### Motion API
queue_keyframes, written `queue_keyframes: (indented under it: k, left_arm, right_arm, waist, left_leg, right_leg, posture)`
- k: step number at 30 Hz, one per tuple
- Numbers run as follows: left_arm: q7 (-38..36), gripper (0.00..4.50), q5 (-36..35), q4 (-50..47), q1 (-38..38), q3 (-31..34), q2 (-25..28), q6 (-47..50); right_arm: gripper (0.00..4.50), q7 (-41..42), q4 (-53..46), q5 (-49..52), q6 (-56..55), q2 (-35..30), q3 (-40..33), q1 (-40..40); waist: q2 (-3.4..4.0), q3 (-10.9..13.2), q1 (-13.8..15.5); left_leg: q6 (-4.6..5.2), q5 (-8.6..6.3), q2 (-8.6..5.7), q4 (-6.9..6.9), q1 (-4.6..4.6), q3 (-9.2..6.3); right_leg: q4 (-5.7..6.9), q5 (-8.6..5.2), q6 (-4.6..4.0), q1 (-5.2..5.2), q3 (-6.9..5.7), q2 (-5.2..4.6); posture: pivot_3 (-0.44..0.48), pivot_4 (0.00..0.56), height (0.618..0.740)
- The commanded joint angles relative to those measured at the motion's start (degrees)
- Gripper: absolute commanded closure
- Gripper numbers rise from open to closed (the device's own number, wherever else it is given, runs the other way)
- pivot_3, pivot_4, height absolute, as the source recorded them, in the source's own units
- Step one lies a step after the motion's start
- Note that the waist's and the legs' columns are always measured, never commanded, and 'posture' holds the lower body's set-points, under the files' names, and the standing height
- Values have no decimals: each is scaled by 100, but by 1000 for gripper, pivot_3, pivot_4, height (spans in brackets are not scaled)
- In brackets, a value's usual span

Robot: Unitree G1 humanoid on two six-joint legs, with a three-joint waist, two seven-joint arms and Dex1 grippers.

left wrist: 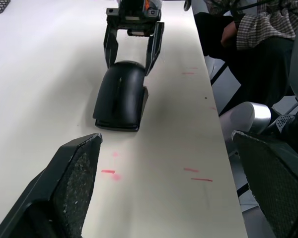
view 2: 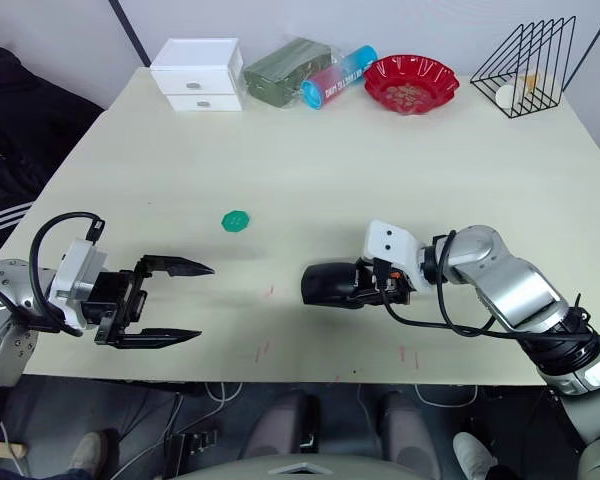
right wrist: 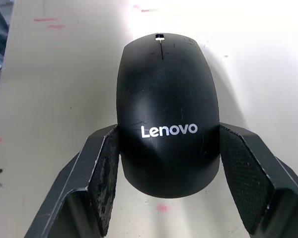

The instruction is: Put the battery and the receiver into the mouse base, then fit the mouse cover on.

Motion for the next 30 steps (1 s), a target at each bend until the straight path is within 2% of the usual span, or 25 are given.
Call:
queue_keyframes:
  k: [1, 30]
  left_arm:
    - [-37, 0, 0, -188, -36, 190, 1, 59]
    - [-35, 0, 43, -242, -106, 198, -26, 149]
  right_arm:
    - [1585, -5, -54, -106, 91, 20, 1, -125]
    - [1585, 80, 28, -468, 376, 185, 230, -259]
  waist:
    - [0, 0, 0]
    - [0, 0, -2]
  left_leg:
    - [0, 0, 0, 0, 0, 0]
    - [0, 0, 0, 0, 0, 0]
  right_leg:
    - [0, 0, 0, 0, 0, 0]
    - [-1, 0, 0, 0, 0, 0]
  posture:
    - [0, 150, 740]
    - [0, 150, 740]
